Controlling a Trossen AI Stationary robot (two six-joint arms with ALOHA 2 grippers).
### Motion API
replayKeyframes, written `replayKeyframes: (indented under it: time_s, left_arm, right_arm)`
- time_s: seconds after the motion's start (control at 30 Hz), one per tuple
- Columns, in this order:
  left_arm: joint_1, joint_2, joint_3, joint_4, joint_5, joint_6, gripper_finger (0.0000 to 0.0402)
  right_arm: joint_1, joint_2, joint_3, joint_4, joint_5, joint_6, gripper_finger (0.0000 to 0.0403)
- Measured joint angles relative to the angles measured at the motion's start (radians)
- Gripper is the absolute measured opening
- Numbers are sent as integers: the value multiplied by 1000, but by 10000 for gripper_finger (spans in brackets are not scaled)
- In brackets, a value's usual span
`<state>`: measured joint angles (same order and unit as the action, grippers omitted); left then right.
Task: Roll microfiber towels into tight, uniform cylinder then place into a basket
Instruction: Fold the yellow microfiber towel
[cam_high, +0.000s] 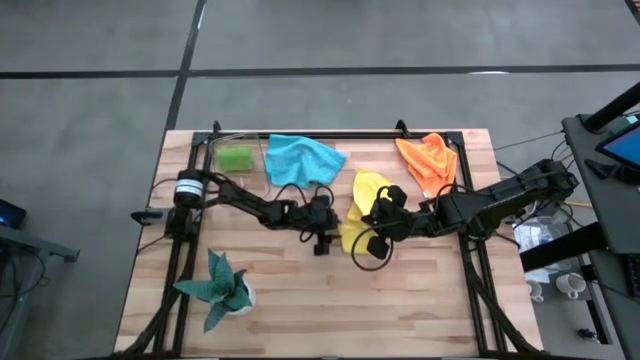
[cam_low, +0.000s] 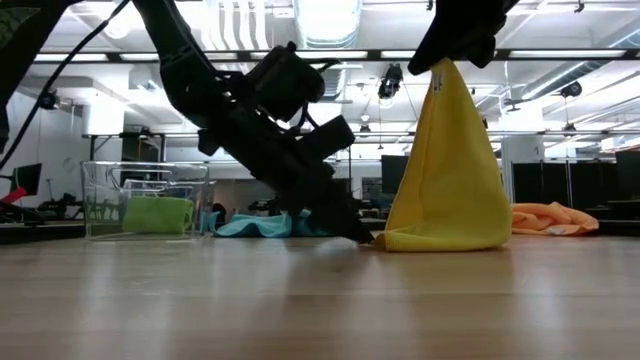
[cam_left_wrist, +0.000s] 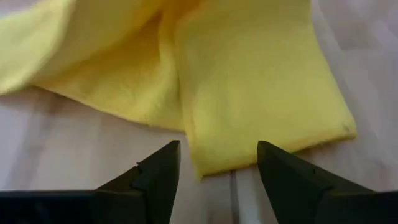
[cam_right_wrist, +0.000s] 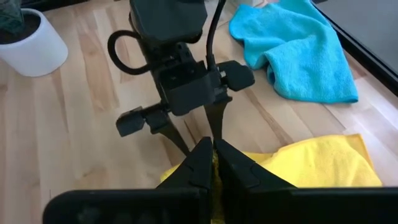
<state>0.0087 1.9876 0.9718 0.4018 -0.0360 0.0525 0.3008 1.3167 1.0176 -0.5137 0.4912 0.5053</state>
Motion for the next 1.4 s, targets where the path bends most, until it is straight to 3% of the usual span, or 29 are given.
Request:
replayKeyframes:
  time_s: [0.27, 0.53, 0.67, 0.8, 1.23, 1.4]
  left_arm:
    - [13, 45, 16, 17, 18, -52, 135]
    - [36, 25, 29, -39, -4, -74, 10]
    - [38, -66, 14, -163, -64, -73, 2]
    - [29, -197, -35, -183, -105, -65, 1]
    - [24, -699, -97, -388, -230, -2, 0]
    - [24, -818, -85, -447, -301, 16, 0]
  right_arm:
    - [0, 0, 0, 4, 0, 0, 9]
    - [0, 0, 0, -3, 0, 0, 9]
    - [0, 0, 0, -15, 0, 0, 8]
    - [0, -9, 0, -40, 11, 1, 9]
    - [-73, -72, 17, -144, 162, 36, 9]
    - [-120, -119, 41, -158, 233, 1, 9]
